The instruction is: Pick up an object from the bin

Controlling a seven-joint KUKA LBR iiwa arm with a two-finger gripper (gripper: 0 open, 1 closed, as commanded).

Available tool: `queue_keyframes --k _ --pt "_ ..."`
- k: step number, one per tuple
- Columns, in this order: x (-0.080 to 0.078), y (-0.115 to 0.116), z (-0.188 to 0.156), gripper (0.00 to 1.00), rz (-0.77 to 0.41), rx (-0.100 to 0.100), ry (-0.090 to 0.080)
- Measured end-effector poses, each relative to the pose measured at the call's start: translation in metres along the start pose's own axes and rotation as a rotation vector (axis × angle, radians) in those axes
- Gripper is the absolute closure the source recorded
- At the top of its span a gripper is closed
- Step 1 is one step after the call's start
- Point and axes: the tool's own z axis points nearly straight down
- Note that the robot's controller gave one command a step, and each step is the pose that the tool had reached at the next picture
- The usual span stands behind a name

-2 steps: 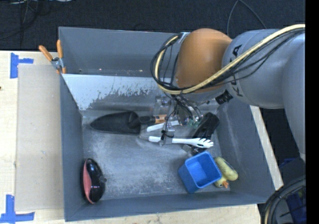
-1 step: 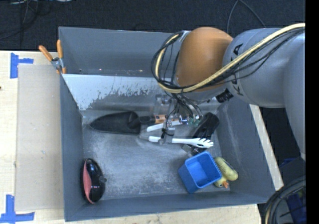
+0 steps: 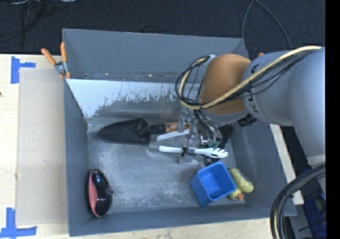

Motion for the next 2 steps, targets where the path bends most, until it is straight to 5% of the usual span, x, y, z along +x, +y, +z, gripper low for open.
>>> queue_keyframes --k 2 --pt "0.0012 -0.0016 0.0093 0.00 0.012 -0.001 0.002"
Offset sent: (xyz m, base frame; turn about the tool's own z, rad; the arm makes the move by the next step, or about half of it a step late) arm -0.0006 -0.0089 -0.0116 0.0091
